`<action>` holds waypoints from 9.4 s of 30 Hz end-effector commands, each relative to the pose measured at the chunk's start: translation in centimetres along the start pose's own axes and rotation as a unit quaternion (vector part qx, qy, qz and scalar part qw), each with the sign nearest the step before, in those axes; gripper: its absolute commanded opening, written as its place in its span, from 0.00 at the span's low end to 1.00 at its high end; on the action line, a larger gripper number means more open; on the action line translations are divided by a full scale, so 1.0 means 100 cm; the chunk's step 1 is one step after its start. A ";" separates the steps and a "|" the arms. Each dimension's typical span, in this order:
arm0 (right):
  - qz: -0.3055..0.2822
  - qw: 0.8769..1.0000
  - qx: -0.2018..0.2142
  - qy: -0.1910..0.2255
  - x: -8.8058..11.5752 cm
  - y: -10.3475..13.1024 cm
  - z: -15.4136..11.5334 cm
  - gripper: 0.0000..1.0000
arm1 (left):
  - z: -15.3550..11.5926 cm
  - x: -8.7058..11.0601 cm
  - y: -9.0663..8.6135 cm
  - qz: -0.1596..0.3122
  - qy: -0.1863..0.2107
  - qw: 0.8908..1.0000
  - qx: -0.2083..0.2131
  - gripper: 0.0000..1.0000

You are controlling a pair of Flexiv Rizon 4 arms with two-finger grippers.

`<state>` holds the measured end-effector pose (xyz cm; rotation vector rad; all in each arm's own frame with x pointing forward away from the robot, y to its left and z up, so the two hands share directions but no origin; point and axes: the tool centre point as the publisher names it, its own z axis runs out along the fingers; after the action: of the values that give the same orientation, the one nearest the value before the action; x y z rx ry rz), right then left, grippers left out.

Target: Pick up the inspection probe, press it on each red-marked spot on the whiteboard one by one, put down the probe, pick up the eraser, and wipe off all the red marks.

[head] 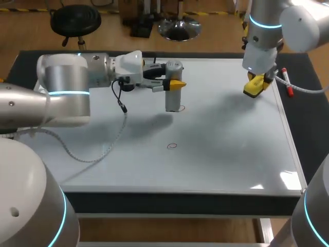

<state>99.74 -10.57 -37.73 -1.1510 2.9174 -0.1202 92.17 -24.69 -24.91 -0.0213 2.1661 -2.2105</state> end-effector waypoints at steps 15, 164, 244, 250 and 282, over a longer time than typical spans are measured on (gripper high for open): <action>-0.001 1.000 0.001 0.002 -0.001 -0.001 0.000 0.00 | 0.022 -0.012 0.021 -0.002 0.039 0.999 0.011 0.00; -0.001 1.000 0.001 0.002 -0.001 -0.001 0.000 0.00 | 0.004 -0.185 -0.089 0.030 0.224 0.974 0.000 0.00; -0.352 0.935 -0.002 -0.038 -0.162 0.236 0.001 0.00 | 0.004 -0.185 -0.089 0.030 0.224 0.974 0.000 0.00; -0.360 0.932 -0.006 -0.043 -0.168 0.243 0.005 0.00 | 0.004 -0.185 -0.089 0.030 0.224 0.974 0.000 0.00; -0.365 0.930 -0.034 -0.031 -0.170 0.239 0.033 0.00 | 0.004 -0.185 -0.089 0.030 0.224 0.974 0.000 0.00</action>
<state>95.75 18.71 -42.92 -2.1347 2.2882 0.0223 109.70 -24.12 -15.51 0.5608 2.3217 -2.3443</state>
